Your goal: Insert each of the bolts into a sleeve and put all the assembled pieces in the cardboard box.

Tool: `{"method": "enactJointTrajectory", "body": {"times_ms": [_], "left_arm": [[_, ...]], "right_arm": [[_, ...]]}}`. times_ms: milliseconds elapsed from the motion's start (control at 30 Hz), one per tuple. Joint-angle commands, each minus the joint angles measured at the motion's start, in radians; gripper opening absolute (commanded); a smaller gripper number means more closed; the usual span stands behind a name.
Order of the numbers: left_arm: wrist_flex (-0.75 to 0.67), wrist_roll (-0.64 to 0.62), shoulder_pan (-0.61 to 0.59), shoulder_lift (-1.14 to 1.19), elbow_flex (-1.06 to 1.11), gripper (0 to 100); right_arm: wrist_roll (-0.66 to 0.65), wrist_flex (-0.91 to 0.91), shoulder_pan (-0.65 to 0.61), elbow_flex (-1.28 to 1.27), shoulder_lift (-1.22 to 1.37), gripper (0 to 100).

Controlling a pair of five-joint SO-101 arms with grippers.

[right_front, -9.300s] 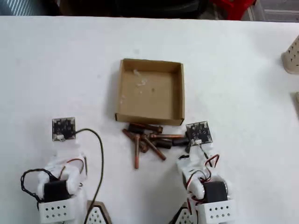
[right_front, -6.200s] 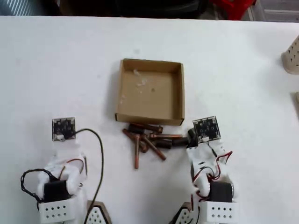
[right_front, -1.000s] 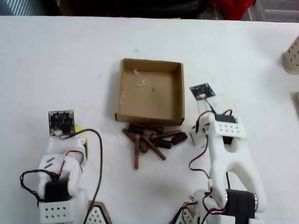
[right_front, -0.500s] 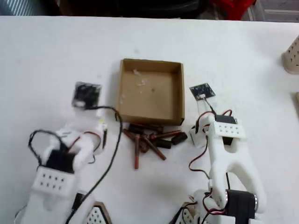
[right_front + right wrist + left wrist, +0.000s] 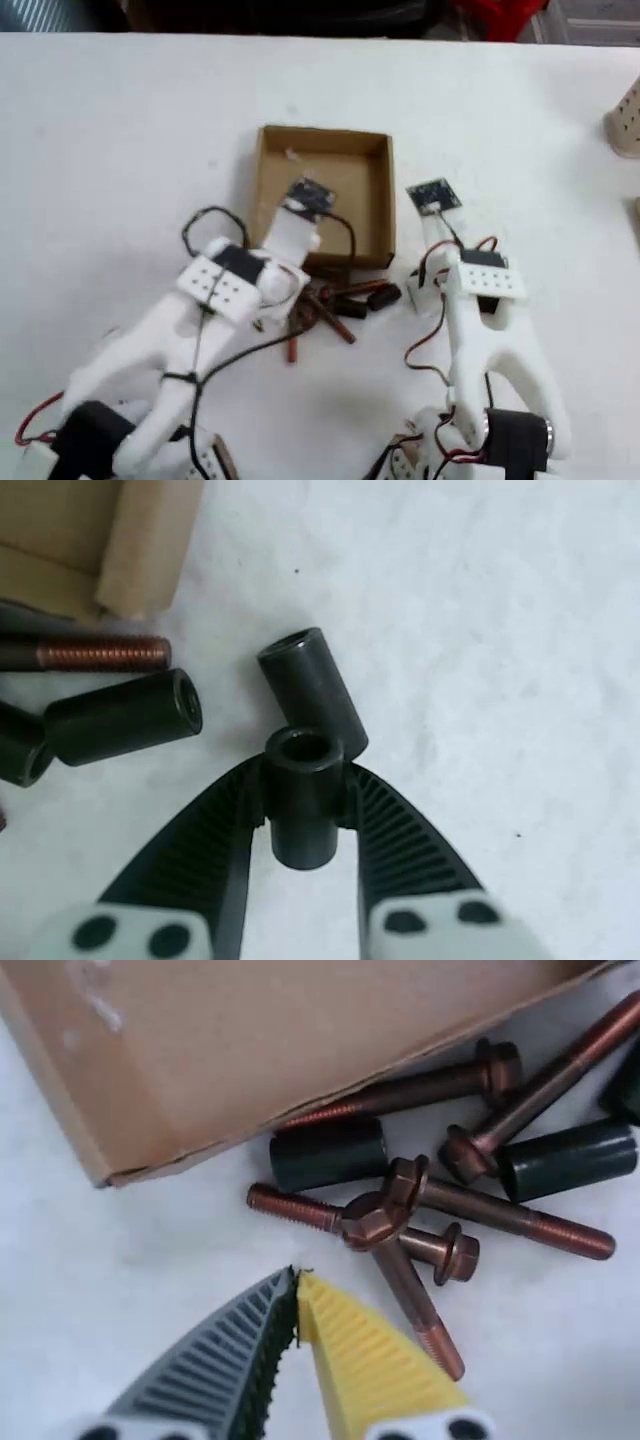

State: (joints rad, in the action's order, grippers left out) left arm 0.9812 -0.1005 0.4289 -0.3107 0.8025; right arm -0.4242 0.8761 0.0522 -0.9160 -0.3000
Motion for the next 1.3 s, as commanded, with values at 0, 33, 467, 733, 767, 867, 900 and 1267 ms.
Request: {"method": "enactJointTrajectory", "body": {"times_ms": [0,33,467,733,767,867,900,1267], "left_arm": [[-0.089,-0.011,0.016,0.045,-0.044,3],[-0.101,-0.011,0.016,0.059,-0.046,3],[-0.132,-0.120,0.015,0.104,-0.051,3],[-0.071,-0.158,0.001,0.044,-0.044,12],[-0.046,-0.173,0.004,0.022,-0.038,16],[-0.012,-0.181,0.019,-0.073,0.005,22],[-0.008,-0.181,0.021,-0.113,0.025,22],[-0.018,-0.135,0.093,-0.285,0.158,21]], "right_arm": [[0.006,-0.025,0.008,0.005,-0.028,1.9],[0.006,-0.039,0.008,0.000,-0.028,1.9],[0.006,-0.087,0.002,-0.023,-0.028,1.9],[0.006,-0.087,0.004,-0.032,-0.028,1.9],[0.006,-0.087,0.002,-0.032,-0.028,1.9],[0.006,-0.088,0.002,-0.032,-0.028,1.9],[0.006,-0.088,0.002,-0.032,-0.028,1.9],[0.006,-0.088,0.001,-0.032,-0.028,1.9]]}}
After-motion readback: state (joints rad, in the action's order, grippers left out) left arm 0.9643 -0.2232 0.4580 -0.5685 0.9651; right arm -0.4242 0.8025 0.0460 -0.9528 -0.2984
